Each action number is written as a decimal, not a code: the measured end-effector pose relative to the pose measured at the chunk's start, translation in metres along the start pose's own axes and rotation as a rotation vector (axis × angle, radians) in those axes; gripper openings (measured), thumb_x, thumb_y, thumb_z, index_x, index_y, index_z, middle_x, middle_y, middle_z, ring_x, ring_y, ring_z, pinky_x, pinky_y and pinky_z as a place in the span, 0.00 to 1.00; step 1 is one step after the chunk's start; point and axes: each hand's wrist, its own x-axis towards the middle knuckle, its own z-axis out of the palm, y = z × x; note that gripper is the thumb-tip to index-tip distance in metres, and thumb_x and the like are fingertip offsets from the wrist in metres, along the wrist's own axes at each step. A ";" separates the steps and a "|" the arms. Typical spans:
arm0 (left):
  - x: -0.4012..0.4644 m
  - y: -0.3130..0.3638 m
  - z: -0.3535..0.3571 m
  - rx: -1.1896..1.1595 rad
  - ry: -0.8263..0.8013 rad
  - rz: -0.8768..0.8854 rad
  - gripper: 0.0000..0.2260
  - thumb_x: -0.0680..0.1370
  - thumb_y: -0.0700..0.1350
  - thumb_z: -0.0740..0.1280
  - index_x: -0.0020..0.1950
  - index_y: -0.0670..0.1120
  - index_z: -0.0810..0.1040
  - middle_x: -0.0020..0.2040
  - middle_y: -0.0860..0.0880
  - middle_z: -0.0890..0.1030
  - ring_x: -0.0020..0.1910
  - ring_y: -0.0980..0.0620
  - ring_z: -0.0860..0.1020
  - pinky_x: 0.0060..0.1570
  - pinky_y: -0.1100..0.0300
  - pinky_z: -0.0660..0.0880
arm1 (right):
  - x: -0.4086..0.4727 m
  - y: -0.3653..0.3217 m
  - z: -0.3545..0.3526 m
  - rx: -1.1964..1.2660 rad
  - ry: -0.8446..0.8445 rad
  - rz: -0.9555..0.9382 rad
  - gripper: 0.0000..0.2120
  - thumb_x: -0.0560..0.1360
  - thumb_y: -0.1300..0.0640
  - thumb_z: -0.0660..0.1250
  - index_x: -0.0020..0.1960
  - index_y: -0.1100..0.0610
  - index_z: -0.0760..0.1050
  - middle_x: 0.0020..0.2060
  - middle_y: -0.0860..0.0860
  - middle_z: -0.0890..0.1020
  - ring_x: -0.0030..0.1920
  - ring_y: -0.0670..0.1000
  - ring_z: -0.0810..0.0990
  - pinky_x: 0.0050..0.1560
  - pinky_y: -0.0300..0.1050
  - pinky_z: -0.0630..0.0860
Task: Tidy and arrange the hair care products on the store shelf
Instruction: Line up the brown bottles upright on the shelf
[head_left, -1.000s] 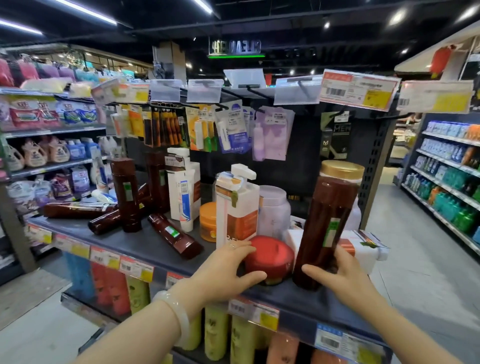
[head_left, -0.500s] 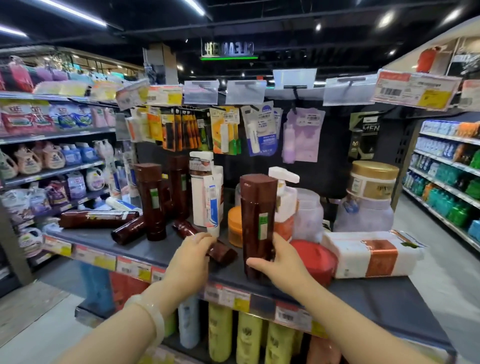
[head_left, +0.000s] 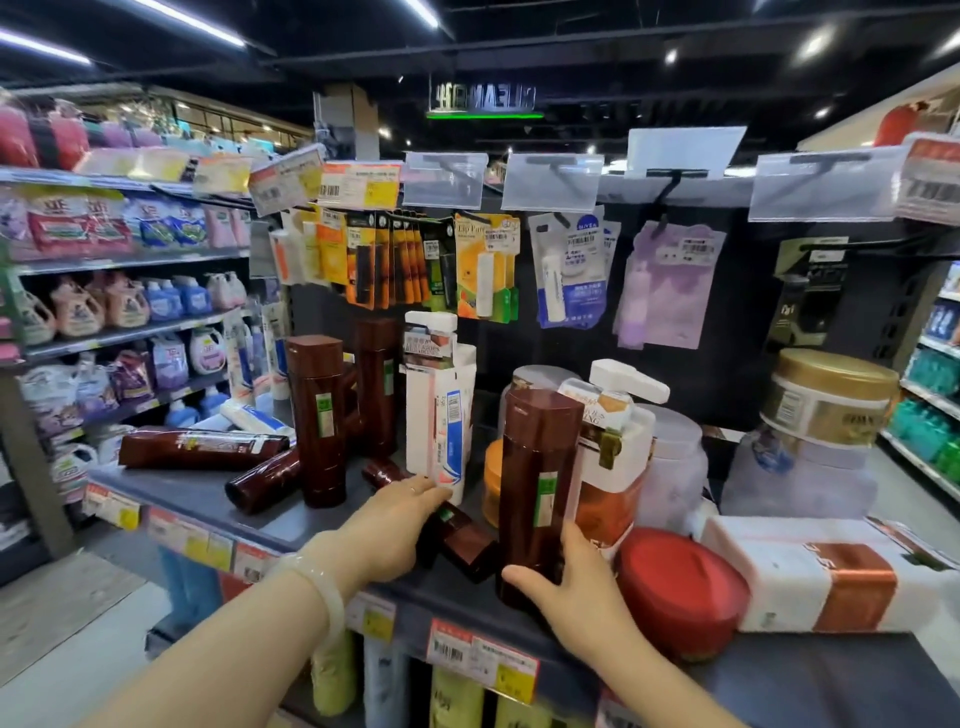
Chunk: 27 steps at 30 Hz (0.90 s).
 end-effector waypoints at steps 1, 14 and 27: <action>0.003 -0.001 -0.002 0.065 -0.030 0.035 0.33 0.72 0.34 0.63 0.75 0.48 0.56 0.75 0.48 0.59 0.74 0.48 0.56 0.73 0.58 0.53 | 0.001 -0.001 0.000 -0.003 -0.001 0.003 0.25 0.70 0.53 0.73 0.64 0.52 0.68 0.56 0.45 0.77 0.57 0.44 0.75 0.60 0.38 0.70; 0.020 -0.021 -0.006 0.239 -0.066 0.222 0.28 0.75 0.36 0.63 0.72 0.50 0.60 0.72 0.49 0.66 0.69 0.47 0.64 0.70 0.55 0.63 | 0.008 -0.002 0.008 -0.071 0.006 0.071 0.25 0.68 0.49 0.73 0.62 0.50 0.68 0.57 0.47 0.78 0.60 0.47 0.76 0.64 0.48 0.72; 0.008 -0.036 -0.001 -0.095 0.281 0.233 0.23 0.76 0.45 0.64 0.70 0.45 0.62 0.66 0.45 0.69 0.62 0.44 0.69 0.65 0.53 0.65 | -0.041 -0.044 0.027 -0.198 0.527 -0.140 0.13 0.69 0.61 0.74 0.42 0.47 0.73 0.36 0.47 0.77 0.39 0.45 0.76 0.39 0.28 0.72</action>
